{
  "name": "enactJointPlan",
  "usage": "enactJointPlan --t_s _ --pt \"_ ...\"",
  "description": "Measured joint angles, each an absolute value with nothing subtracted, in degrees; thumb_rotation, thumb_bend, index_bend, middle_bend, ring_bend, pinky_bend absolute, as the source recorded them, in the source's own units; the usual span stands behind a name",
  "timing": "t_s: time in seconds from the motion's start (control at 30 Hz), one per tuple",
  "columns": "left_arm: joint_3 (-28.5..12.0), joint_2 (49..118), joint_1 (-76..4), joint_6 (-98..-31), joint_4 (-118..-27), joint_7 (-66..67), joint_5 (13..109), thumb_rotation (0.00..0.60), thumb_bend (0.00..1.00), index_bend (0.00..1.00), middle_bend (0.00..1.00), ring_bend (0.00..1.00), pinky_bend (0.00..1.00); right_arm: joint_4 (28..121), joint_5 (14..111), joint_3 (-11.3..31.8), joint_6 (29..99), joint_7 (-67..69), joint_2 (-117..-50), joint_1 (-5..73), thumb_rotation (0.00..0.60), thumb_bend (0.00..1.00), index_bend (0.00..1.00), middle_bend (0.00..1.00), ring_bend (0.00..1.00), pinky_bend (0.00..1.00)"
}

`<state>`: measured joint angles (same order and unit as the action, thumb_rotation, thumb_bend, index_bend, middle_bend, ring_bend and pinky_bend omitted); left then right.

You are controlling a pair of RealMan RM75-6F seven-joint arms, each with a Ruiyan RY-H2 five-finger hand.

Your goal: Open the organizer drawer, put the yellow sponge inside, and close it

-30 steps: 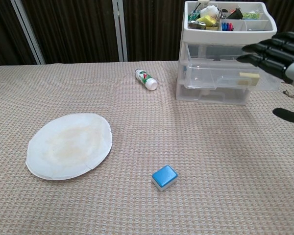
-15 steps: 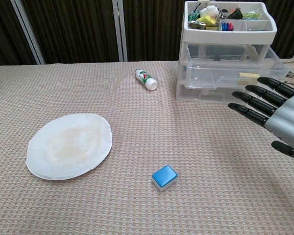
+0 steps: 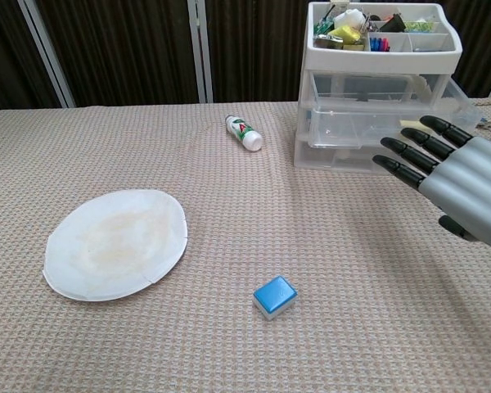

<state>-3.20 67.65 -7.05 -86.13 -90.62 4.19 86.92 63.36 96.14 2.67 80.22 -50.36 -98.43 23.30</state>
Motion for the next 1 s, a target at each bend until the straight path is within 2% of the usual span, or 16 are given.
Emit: enactJointPlan --t_s 1.0 --pt "-3.27 67.40 -7.16 -85.61 -90.88 3.79 86.44 0.600 0.12 0.06 0.00 0.00 0.00 60.34 86.90 11.47 74.19 -55.32 -103.81 28.93 0.600 0.20 0.00 0.00 0.00 0.00"
